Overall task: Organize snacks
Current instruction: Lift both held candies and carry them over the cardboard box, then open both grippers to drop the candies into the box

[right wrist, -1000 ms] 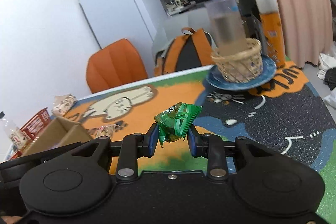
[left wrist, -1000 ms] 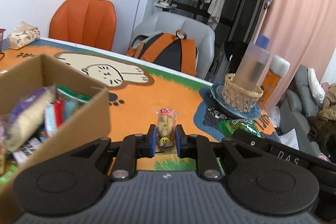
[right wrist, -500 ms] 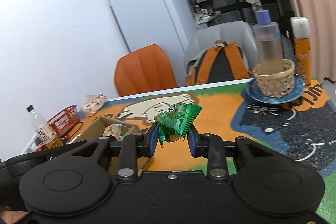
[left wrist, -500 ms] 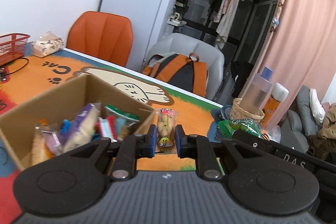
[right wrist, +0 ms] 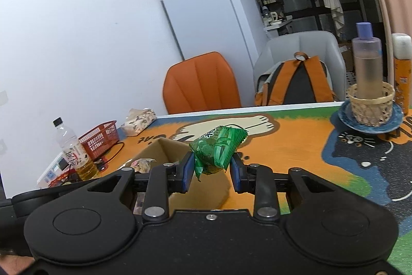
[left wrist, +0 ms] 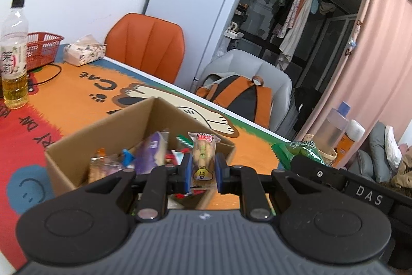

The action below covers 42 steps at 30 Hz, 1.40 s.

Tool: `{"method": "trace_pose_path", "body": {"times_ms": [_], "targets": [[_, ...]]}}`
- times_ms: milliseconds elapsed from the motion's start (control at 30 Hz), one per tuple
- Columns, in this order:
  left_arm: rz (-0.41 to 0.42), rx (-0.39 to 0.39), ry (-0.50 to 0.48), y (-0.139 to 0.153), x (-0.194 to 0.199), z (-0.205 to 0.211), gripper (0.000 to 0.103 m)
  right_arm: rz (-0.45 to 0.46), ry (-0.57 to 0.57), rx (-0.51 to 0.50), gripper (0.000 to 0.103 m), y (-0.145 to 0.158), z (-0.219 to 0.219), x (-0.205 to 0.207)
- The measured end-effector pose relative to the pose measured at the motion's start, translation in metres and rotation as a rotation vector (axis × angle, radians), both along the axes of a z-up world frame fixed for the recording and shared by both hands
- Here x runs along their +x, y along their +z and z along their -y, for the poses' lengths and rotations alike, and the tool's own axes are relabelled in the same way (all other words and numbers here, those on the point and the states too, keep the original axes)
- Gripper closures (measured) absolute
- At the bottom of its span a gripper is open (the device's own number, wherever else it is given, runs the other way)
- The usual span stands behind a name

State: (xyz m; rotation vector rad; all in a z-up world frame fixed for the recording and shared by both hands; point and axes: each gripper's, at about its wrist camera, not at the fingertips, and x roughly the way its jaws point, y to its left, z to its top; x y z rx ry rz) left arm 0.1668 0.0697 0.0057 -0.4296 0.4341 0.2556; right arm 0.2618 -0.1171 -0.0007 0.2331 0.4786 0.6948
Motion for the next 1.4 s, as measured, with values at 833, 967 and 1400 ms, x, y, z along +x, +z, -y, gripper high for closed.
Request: {"method": "trace_pose_path", "body": {"times_ms": [833, 967, 1400], "targets": [[-0.031, -0.015, 0.092, -0.002, -0.033, -0.048, 0.065, 0.004, 0.14, -0.014, 0.077, 0.013, -0.06, -0.028], [-0.032, -0.015, 0.111, -0.004, -0.039, -0.053, 0.063, 0.007, 0.164, -0.02, 0.08, 0.012, -0.067, -0.031], [-0.038, 0.003, 0.098, -0.006, -0.055, -0.054, 0.031, -0.028, 0.146, -0.041, 0.078, 0.001, -0.051, -0.041]]}}
